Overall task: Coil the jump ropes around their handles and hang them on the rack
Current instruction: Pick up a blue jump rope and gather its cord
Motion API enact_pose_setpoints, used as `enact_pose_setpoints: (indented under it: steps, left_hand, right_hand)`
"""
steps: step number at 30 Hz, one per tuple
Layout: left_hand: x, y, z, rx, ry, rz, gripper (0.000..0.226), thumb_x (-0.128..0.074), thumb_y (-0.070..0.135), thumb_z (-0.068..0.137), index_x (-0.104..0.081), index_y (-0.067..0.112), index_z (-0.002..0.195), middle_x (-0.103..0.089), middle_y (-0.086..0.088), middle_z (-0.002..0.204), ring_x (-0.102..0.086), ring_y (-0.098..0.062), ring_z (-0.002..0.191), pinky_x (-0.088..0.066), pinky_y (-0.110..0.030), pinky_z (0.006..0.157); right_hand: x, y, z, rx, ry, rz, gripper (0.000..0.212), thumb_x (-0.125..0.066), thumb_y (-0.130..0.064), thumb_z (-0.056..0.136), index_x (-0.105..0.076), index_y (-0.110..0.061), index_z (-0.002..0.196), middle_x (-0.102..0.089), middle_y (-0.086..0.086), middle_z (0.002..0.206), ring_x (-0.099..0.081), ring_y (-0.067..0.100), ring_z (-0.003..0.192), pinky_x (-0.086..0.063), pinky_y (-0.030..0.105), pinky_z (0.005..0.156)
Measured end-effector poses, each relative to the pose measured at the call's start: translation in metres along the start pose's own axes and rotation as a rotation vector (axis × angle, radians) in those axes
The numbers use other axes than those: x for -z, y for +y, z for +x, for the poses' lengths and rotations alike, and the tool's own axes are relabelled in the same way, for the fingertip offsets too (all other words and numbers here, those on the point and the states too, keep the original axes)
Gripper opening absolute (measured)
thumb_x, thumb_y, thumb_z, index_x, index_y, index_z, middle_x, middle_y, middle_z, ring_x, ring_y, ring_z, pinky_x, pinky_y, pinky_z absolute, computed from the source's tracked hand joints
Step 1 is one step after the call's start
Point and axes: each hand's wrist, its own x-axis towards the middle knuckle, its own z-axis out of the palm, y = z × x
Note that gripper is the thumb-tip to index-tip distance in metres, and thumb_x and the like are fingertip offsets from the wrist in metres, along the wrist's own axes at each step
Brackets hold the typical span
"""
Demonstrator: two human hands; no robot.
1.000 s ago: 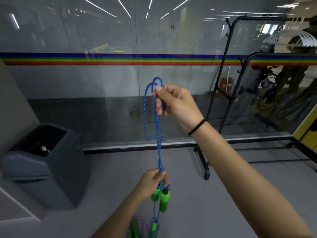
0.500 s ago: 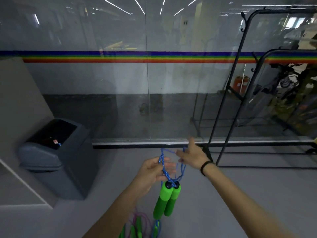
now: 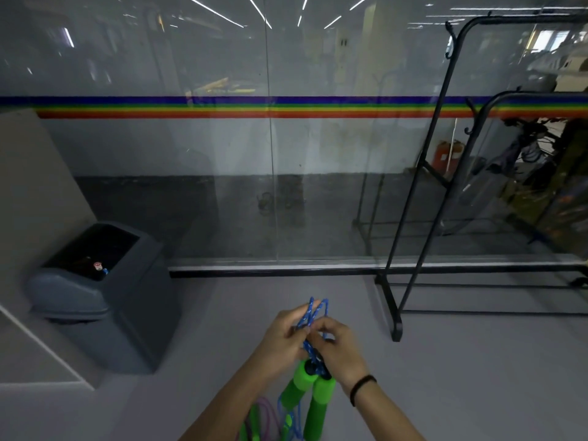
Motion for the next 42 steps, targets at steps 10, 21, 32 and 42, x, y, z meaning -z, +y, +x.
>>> enact_pose_setpoints:
  steps: [10, 21, 32, 42]
  left_hand:
    - [0.015, -0.01, -0.006, 0.039, 0.384, -0.147, 0.04, -0.026, -0.014, 0.091, -0.063, -0.002, 0.098, -0.053, 0.004, 0.038, -0.067, -0.002, 0.058, -0.051, -0.012, 0.058]
    - [0.056, -0.031, -0.023, 0.104, 0.72, -0.383, 0.038, -0.025, -0.006, 0.095, -0.06, 0.008, 0.089, -0.037, 0.004, 0.044, -0.029, -0.001, 0.029, -0.035, -0.012, 0.034]
    - [0.09, -0.072, 0.007, 0.406, 0.369, 0.385, 0.031, -0.052, 0.007, 0.089, -0.062, 0.017, 0.062, -0.058, -0.015, 0.07, -0.058, -0.027, 0.078, -0.041, -0.033, 0.067]
    - [0.015, 0.029, 0.033, -0.158, -0.141, 0.097, 0.052, -0.072, 0.021, 0.076, -0.048, 0.024, 0.122, -0.06, 0.007, 0.113, -0.056, 0.002, 0.106, -0.042, -0.019, 0.099]
  right_hand:
    - [0.01, -0.018, 0.02, 0.024, 0.229, 0.322, 0.026, -0.048, -0.004, 0.091, -0.042, -0.012, 0.067, -0.042, 0.004, 0.066, -0.039, 0.017, 0.062, -0.035, 0.028, 0.059]
    - [0.063, -0.036, 0.053, 0.024, 0.506, 0.66, 0.029, -0.036, -0.007, 0.095, -0.039, -0.018, 0.068, -0.041, 0.004, 0.061, -0.048, -0.001, 0.033, -0.032, 0.011, 0.036]
    - [0.09, -0.081, 0.04, 0.213, 0.126, 0.478, 0.027, -0.04, -0.014, 0.096, -0.04, -0.016, 0.07, -0.062, 0.007, 0.064, -0.056, 0.006, 0.047, -0.045, 0.016, 0.046]
    - [0.052, -0.109, 0.021, 0.225, -0.215, 0.132, 0.02, -0.047, -0.012, 0.093, -0.044, -0.014, 0.074, -0.069, 0.005, 0.066, -0.063, 0.012, 0.049, -0.047, 0.02, 0.048]
